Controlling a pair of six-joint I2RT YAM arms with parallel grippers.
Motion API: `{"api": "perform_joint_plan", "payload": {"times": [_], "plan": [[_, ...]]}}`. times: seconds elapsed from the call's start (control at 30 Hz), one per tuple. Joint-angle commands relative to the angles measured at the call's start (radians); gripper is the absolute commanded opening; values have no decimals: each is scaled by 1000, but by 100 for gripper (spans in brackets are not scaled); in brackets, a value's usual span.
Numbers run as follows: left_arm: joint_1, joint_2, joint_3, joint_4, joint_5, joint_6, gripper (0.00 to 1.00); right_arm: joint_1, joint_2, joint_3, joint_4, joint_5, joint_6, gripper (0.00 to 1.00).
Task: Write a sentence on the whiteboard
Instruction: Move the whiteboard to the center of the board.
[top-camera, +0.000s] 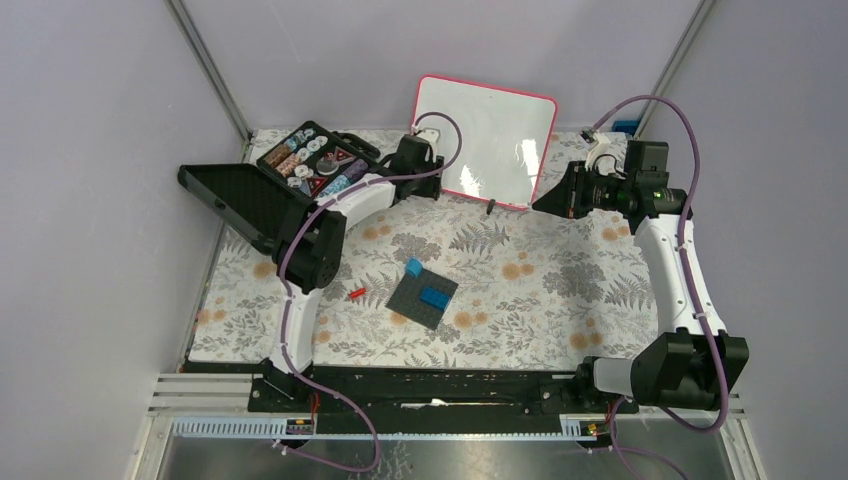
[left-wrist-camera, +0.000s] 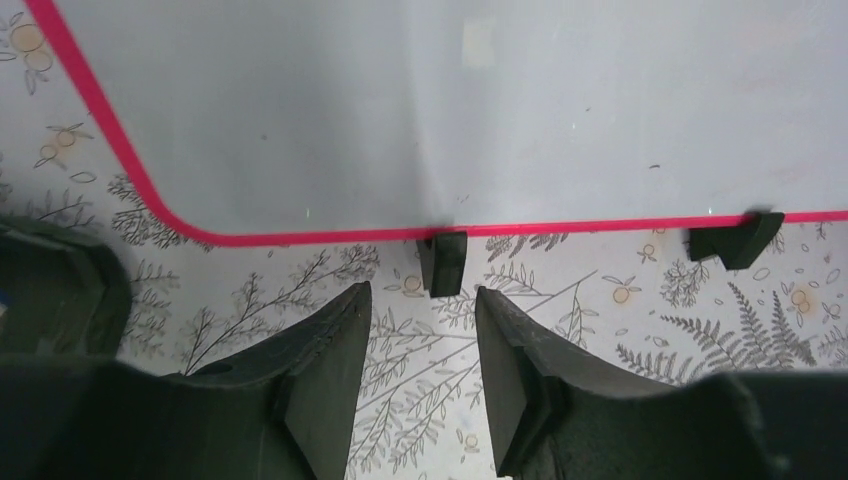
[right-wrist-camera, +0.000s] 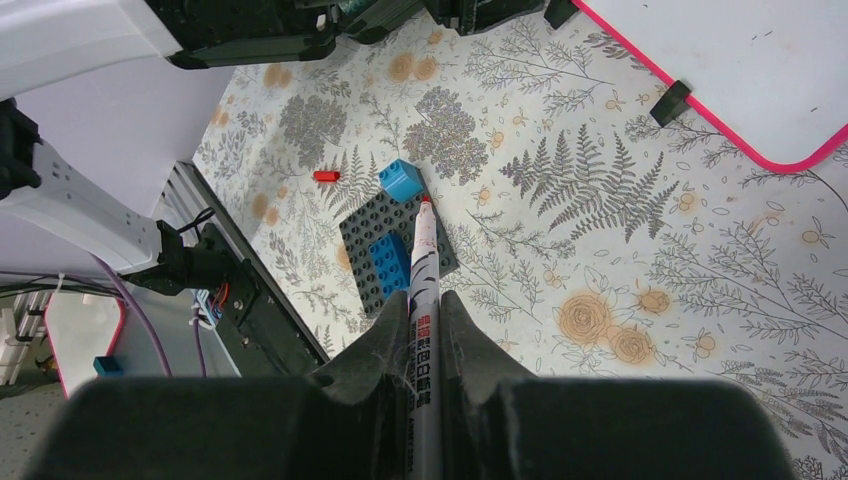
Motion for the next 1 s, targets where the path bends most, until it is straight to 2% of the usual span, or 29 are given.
{"api": "perform_joint_plan", "payload": {"times": [0.0,0.17,0.27,0.43,0.53,0.67,0.9,0.93,0.97], "plan": [[-7,42,58,91,-16,-24,48,-9,2,6,23,-30,8,0],[-17,65,45,120,-6,-17,44,-10,2,4,21,-32,9,0],[-33,57,12,135,-2,-16,33,-12,2,0,22,-35,10,0],[-74,13,-75,183,-73,-14,14,-13,0,-6,23,-37,10,0],[-88,-5,-105,183,-119,-44,6,-13,-5,-7,23,-37,12,0],[-106,-34,-143,168,-172,-104,0,-13,-20,-8,22,-34,13,0],[-164,-92,-221,151,-201,-178,0,-17,-43,-9,20,-35,17,0],[-167,-105,-234,153,-212,-193,2,-19,-47,-9,20,-37,18,0],[-166,-116,-244,158,-231,-212,10,-19,-51,-11,20,-36,19,0]]}}
